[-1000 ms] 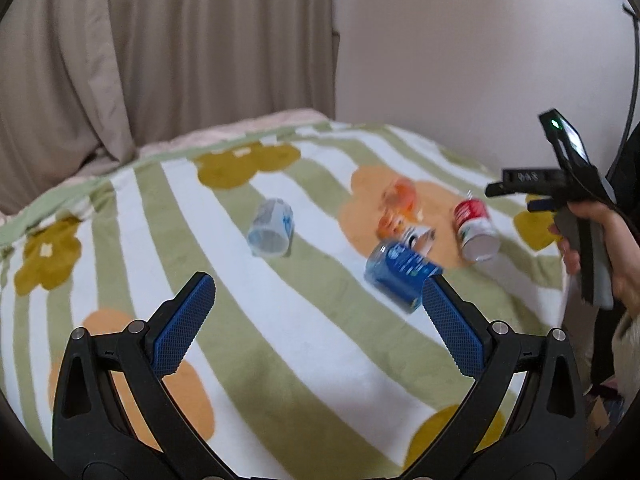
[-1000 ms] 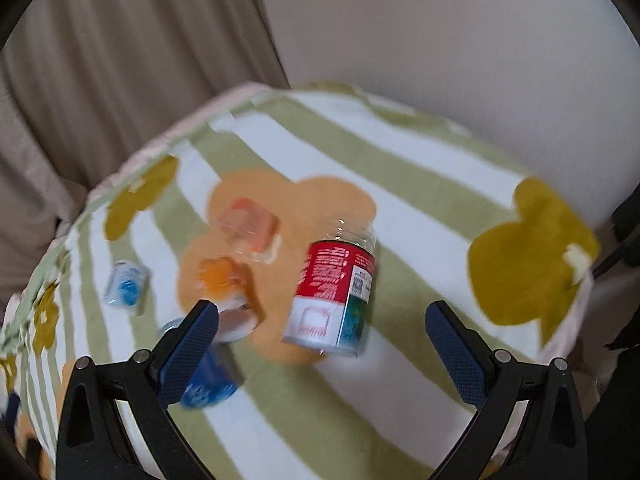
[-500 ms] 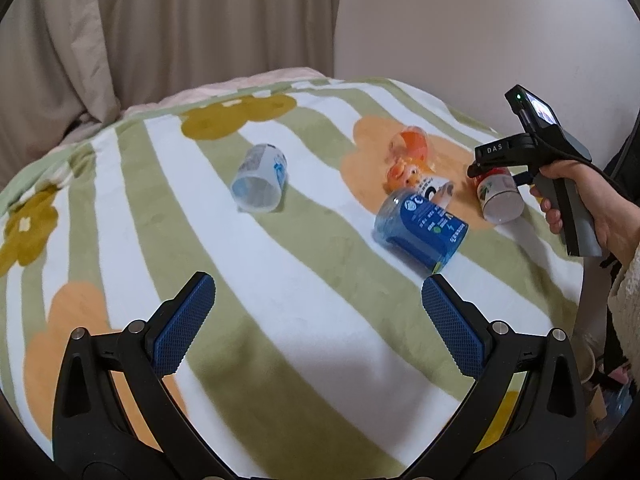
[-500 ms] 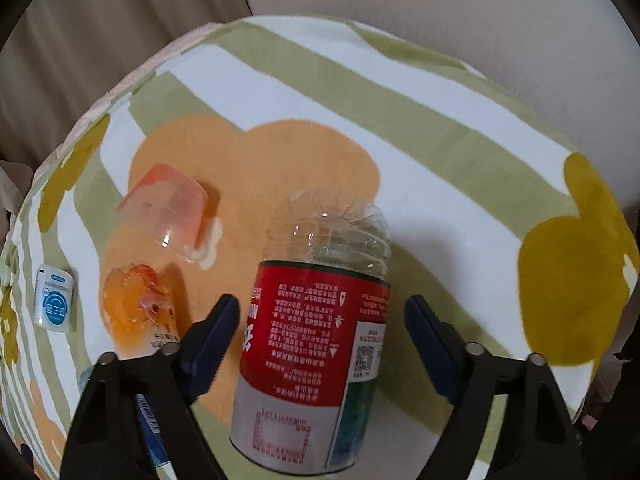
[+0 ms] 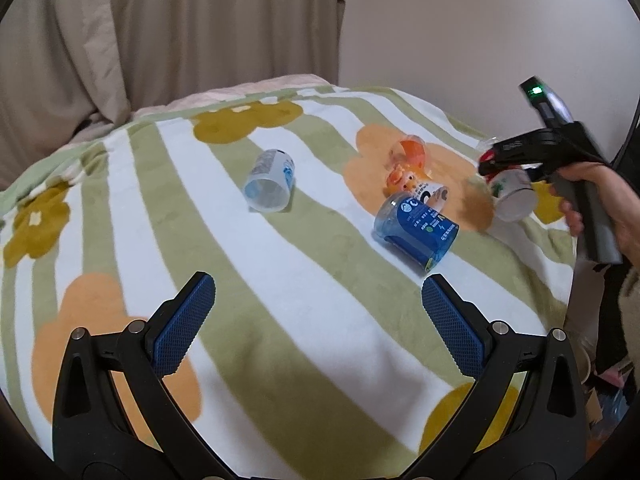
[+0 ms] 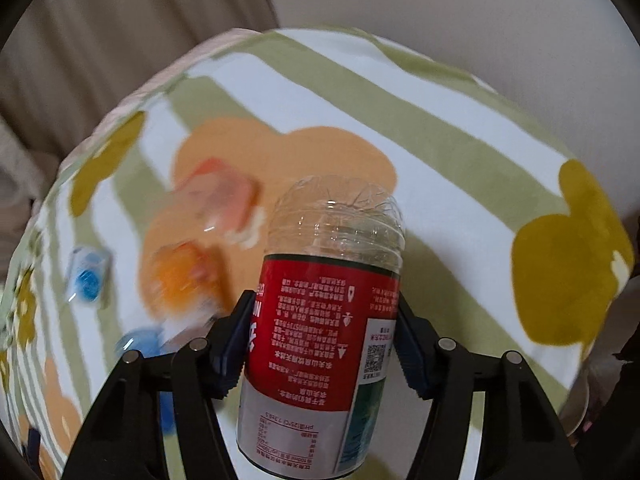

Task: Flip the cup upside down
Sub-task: 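Lift the red-labeled bottle with the right gripper toward the left gripper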

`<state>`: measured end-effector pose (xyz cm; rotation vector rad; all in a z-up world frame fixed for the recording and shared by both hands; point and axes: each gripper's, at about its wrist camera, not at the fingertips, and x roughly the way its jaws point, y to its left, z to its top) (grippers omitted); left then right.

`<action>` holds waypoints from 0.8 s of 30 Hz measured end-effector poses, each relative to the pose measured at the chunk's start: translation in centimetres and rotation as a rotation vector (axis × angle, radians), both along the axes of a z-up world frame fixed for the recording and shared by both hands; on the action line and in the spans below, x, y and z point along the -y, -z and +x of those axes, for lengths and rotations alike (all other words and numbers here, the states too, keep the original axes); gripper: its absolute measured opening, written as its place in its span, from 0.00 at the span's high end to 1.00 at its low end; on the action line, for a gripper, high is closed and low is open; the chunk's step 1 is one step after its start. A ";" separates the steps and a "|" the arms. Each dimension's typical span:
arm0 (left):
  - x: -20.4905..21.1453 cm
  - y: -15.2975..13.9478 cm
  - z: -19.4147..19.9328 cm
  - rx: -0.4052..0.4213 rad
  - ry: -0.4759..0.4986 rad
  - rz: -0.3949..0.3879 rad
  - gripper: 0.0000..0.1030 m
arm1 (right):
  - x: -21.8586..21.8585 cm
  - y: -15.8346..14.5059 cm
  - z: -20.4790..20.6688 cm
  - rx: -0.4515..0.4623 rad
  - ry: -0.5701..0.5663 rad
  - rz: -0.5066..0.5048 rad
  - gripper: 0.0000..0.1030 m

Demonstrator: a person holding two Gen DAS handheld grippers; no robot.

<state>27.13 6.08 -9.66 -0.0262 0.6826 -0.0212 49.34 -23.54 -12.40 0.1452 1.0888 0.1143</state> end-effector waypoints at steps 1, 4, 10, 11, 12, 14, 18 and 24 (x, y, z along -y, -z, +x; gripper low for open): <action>-0.1 -0.3 -0.5 0.003 -0.005 0.000 0.00 | -0.3 -0.9 -1.3 0.016 -0.015 0.002 0.42; -0.6 -0.8 -1.9 0.006 -0.026 -0.003 0.00 | -1.3 -2.9 -5.8 0.051 -0.084 0.040 0.42; -1.7 -1.3 -4.5 -0.004 -0.068 -0.044 0.00 | -5.3 -3.8 -14.1 0.038 -0.231 0.130 0.42; -1.8 -1.3 -4.8 -0.006 -0.072 -0.046 0.00 | -5.9 -3.5 -14.8 0.028 -0.247 0.145 0.42; -1.9 -1.3 -5.2 -0.009 -0.076 -0.048 0.00 | -6.7 -3.1 -15.6 0.012 -0.269 0.162 0.42; -1.9 -1.3 -5.9 -0.014 -0.084 -0.050 0.00 | -9.0 -2.0 -17.0 -0.014 -0.308 0.168 0.42; -2.0 -1.3 -6.9 -0.020 -0.091 -0.045 0.00 | -12.0 0.2 -17.8 -0.055 -0.333 0.176 0.42; -2.1 -0.7 -7.6 -0.044 -0.094 -0.059 0.00 | -13.4 3.6 -17.0 -0.125 -0.333 0.109 0.42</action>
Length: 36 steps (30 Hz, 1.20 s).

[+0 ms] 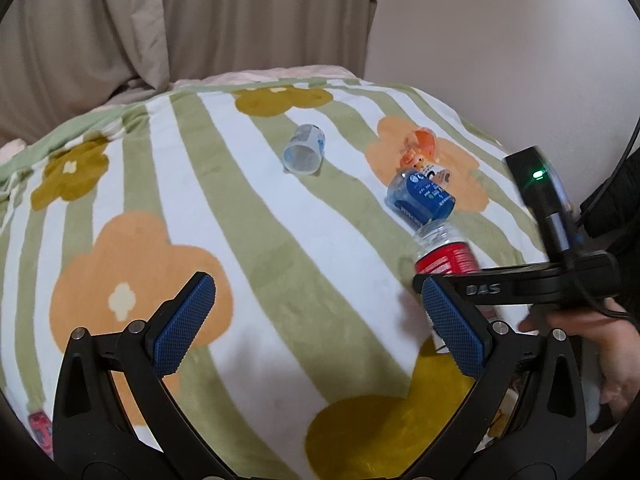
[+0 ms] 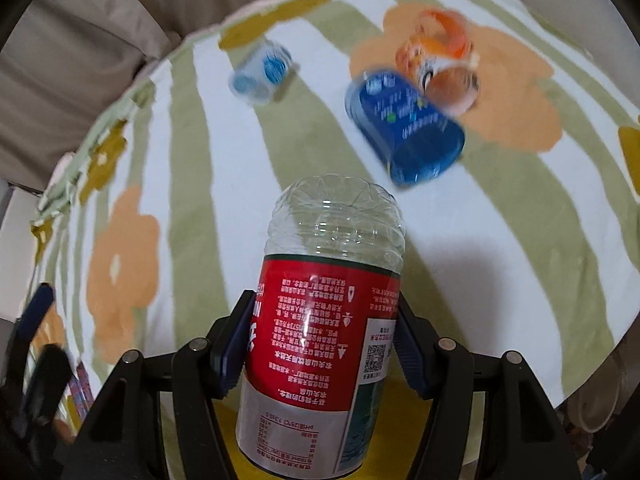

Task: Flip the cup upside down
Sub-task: 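Lift the red-labeled bottle with the right gripper toward the left gripper, then close the left gripper on the bottle while the right gripper opens and withdraws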

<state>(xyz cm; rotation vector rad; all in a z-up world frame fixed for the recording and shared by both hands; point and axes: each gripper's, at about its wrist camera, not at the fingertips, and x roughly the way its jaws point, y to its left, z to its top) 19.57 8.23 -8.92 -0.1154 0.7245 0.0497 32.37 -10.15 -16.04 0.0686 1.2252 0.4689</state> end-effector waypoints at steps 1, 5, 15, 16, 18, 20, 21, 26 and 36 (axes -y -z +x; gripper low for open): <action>0.0 0.1 0.0 -0.004 0.000 0.002 0.00 | -0.1 0.6 0.2 -0.014 -0.003 -0.009 0.42; 0.3 0.6 0.3 -0.015 0.001 -0.003 0.00 | -0.4 1.7 0.4 -0.043 -0.007 -0.032 0.41; 1.2 0.5 0.6 -0.018 0.013 -0.014 0.00 | 0.1 3.2 0.9 -0.123 0.060 -0.006 0.01; 1.3 0.4 0.5 -0.018 0.014 -0.016 0.00 | 0.3 3.3 1.0 -0.139 0.062 0.007 0.00; 1.5 0.0 0.4 -0.018 0.016 -0.018 0.00 | 0.4 3.0 0.8 -0.130 0.054 0.005 0.01; 1.8 -0.7 0.3 -0.013 0.018 -0.017 0.00 | 0.8 2.3 0.5 -0.099 0.044 0.011 0.01; 1.9 -1.1 0.3 -0.009 0.021 -0.014 0.00 | 1.1 1.8 0.3 -0.082 0.039 0.026 0.01; 3.2 -2.8 1.5 -0.019 0.042 -0.008 0.00 | 4.7 -1.2 -1.1 -0.018 0.061 0.064 0.01; 10.2 0.5 9.4 -0.209 0.150 -0.042 0.00 | 13.7 -6.1 -6.3 0.122 0.170 0.002 0.00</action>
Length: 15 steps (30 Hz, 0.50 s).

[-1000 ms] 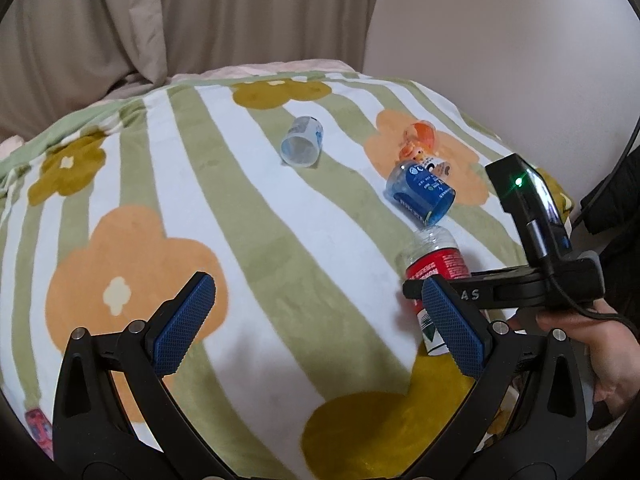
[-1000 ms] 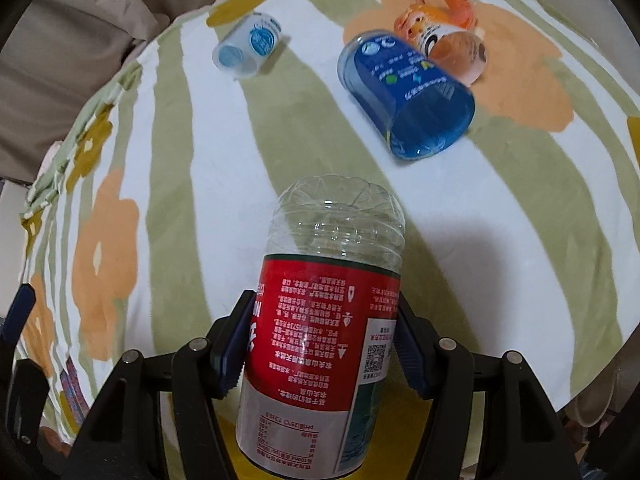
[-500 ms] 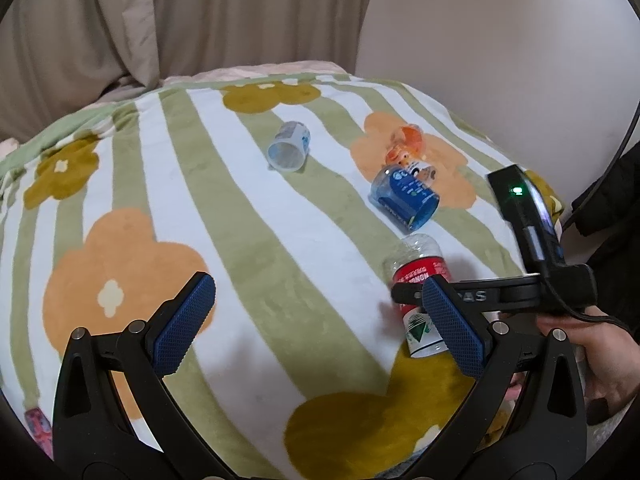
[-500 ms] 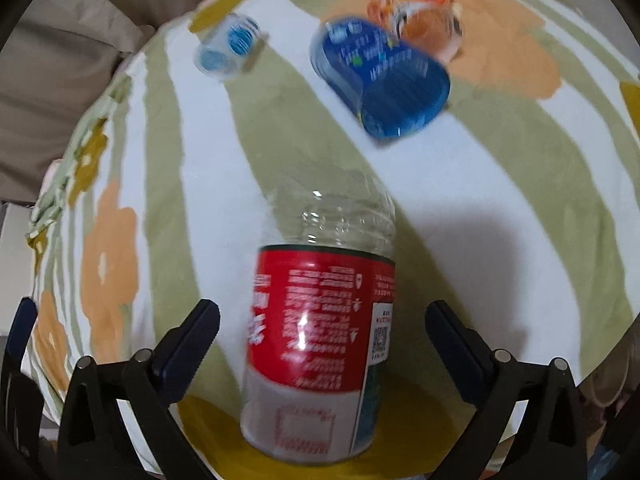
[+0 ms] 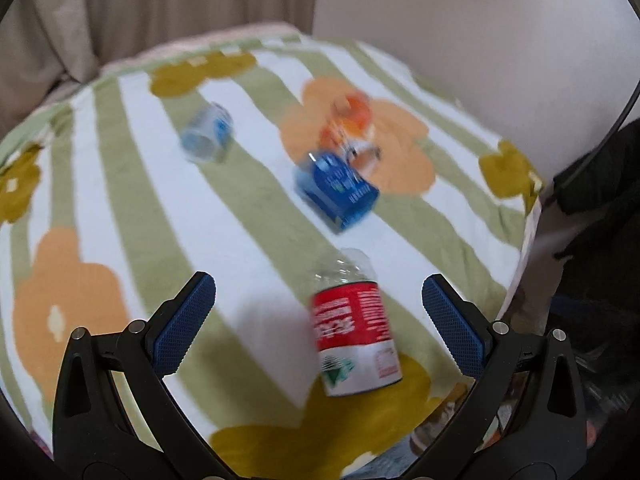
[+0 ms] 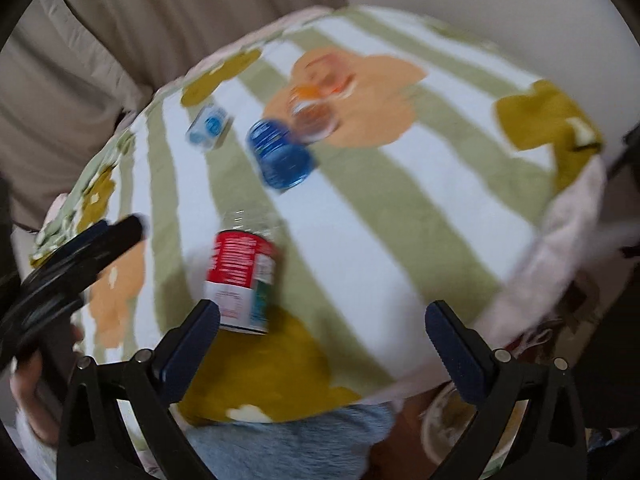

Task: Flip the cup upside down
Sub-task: 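Close the left gripper on the bottle while the right gripper opens and withdraws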

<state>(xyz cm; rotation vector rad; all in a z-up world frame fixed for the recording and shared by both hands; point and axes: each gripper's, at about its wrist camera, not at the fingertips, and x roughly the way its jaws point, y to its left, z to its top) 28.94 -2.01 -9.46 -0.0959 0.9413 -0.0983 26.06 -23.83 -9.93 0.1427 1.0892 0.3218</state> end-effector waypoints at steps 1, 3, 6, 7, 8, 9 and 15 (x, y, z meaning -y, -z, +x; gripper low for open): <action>0.6 0.8 0.8 -0.029 0.009 0.000 0.00 | 0.7 -0.4 -0.6 0.027 0.010 -0.015 0.00; 2.0 2.9 2.4 -0.103 0.026 0.007 0.00 | 1.7 -0.7 -1.4 0.057 0.016 -0.026 0.00; 3.2 5.0 3.8 -0.179 0.039 0.022 0.00 | 2.8 -0.7 -2.0 0.075 0.015 -0.023 0.00; 3.4 5.8 4.3 -0.215 0.039 0.027 0.00 | 3.0 -0.6 -2.0 0.077 0.013 -0.022 0.00; 3.4 6.3 4.7 -0.239 0.037 0.029 0.02 | 3.0 -0.5 -2.0 0.078 0.013 -0.021 0.00; 3.4 6.6 4.8 -0.252 0.036 0.027 0.03 | 3.1 -0.4 -1.8 0.078 0.011 -0.019 0.00; 3.2 9.1 6.3 -0.381 0.049 0.029 0.15 | 2.5 0.7 -1.4 0.070 -0.005 -0.014 0.00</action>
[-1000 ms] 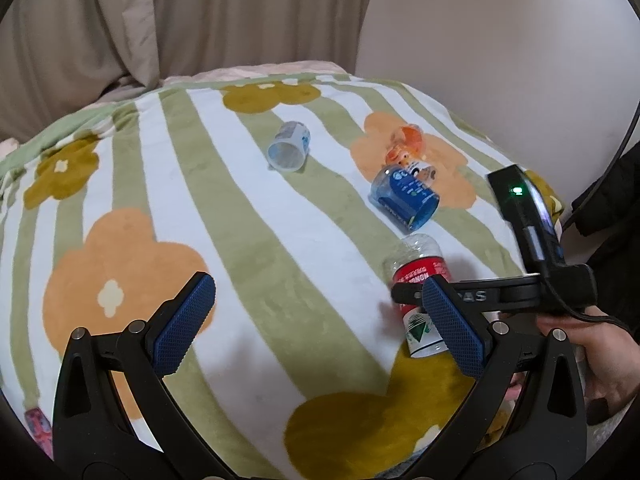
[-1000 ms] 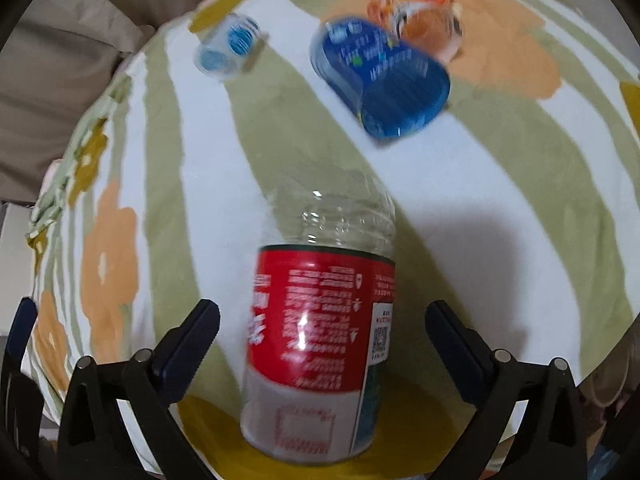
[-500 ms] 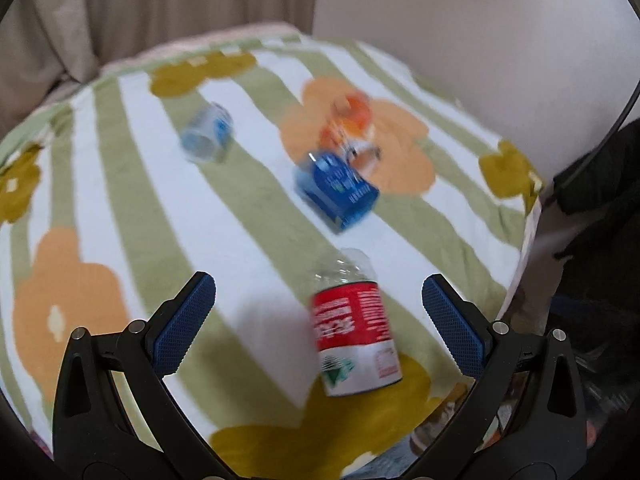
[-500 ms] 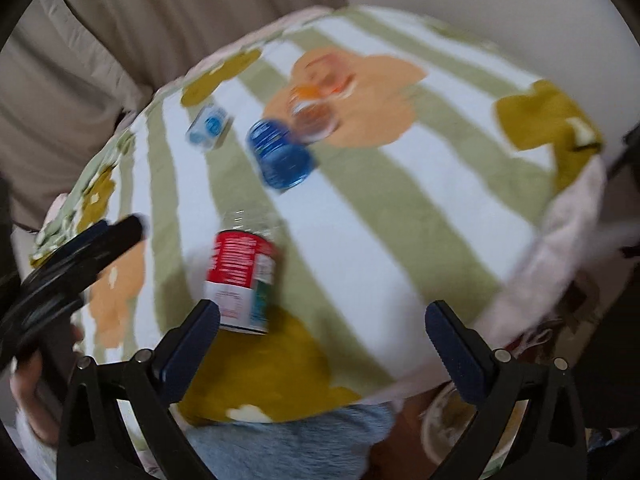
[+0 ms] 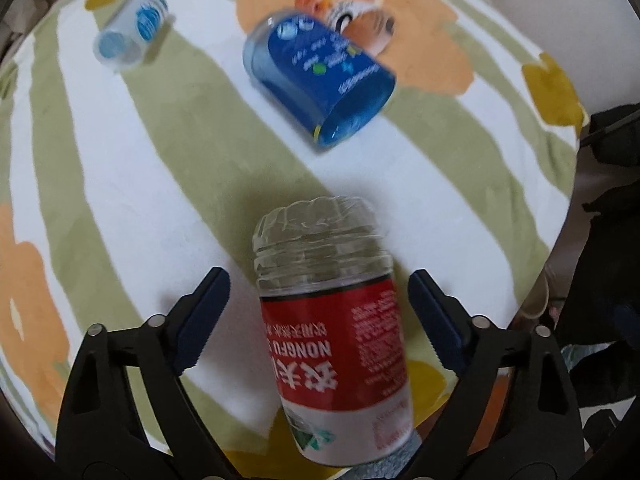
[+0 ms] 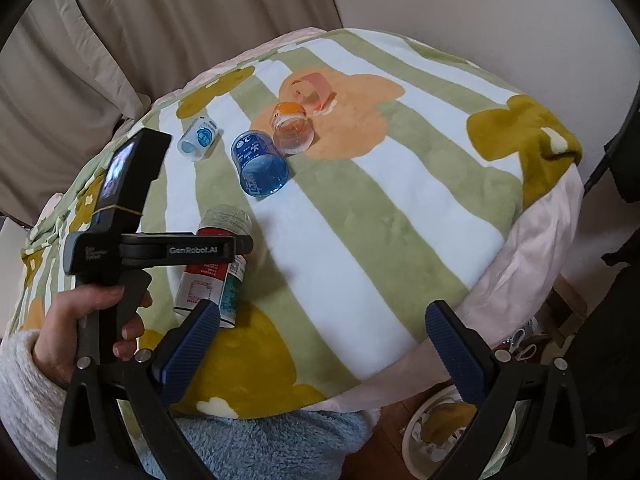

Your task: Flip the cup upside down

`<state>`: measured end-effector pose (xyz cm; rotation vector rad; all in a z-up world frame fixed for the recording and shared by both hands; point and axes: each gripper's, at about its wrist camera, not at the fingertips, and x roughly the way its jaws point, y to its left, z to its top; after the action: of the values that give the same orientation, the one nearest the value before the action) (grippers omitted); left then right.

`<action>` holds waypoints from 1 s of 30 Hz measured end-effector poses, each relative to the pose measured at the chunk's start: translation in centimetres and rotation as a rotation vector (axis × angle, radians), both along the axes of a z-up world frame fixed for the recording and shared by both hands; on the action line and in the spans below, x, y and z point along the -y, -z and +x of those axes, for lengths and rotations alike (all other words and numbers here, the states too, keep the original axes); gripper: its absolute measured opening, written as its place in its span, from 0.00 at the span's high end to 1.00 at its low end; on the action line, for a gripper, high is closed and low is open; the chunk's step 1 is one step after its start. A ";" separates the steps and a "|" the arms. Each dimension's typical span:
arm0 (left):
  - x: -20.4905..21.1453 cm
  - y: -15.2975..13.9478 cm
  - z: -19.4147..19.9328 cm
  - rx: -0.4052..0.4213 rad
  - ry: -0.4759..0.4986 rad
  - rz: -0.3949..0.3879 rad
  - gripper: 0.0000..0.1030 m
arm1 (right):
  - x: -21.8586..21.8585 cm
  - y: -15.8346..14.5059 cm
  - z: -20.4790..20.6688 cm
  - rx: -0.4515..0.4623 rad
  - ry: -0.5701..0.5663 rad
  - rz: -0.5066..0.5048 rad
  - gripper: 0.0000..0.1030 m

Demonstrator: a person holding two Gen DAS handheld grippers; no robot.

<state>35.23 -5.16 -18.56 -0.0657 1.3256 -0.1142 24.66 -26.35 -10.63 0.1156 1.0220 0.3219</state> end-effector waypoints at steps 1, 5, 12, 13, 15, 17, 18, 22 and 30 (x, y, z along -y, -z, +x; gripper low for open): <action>0.0 0.4 0.1 -0.012 0.003 0.001 0.16 | -0.2 0.2 0.2 -0.001 -0.004 -0.001 0.00; -0.1 1.5 0.4 -0.056 0.006 -0.019 0.27 | -0.6 0.7 0.5 -0.009 -0.013 0.014 0.00; -0.2 1.4 0.1 -0.039 0.015 -0.077 0.37 | -0.9 0.8 0.4 -0.006 -0.019 0.010 0.00; -0.3 1.0 -0.1 -0.025 0.014 -0.085 0.37 | -0.9 0.7 0.3 -0.004 -0.018 0.013 0.00; -0.4 -0.3 -1.0 0.056 0.021 -0.094 0.37 | -0.8 0.6 0.2 0.002 -0.016 0.022 0.00; 0.0 -2.0 -1.9 0.173 0.042 -0.084 0.37 | -0.8 0.3 0.0 0.014 -0.016 0.034 0.00; 0.2 -3.2 -3.1 0.302 0.066 -0.064 0.37 | -0.8 0.1 0.0 0.019 -0.016 0.039 0.00; 0.0 -4.9 -6.4 0.608 0.078 -0.032 0.37 | -1.1 -0.2 -0.5 0.036 -0.017 0.048 0.00; -0.7 -2.4 -3.2 0.697 0.015 -0.060 0.37 | -1.7 0.9 -1.1 0.019 -0.002 0.060 0.00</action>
<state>31.99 -4.51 -16.14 -0.0592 0.6269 -0.1708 23.57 -24.67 -11.51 0.1658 0.9945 0.3554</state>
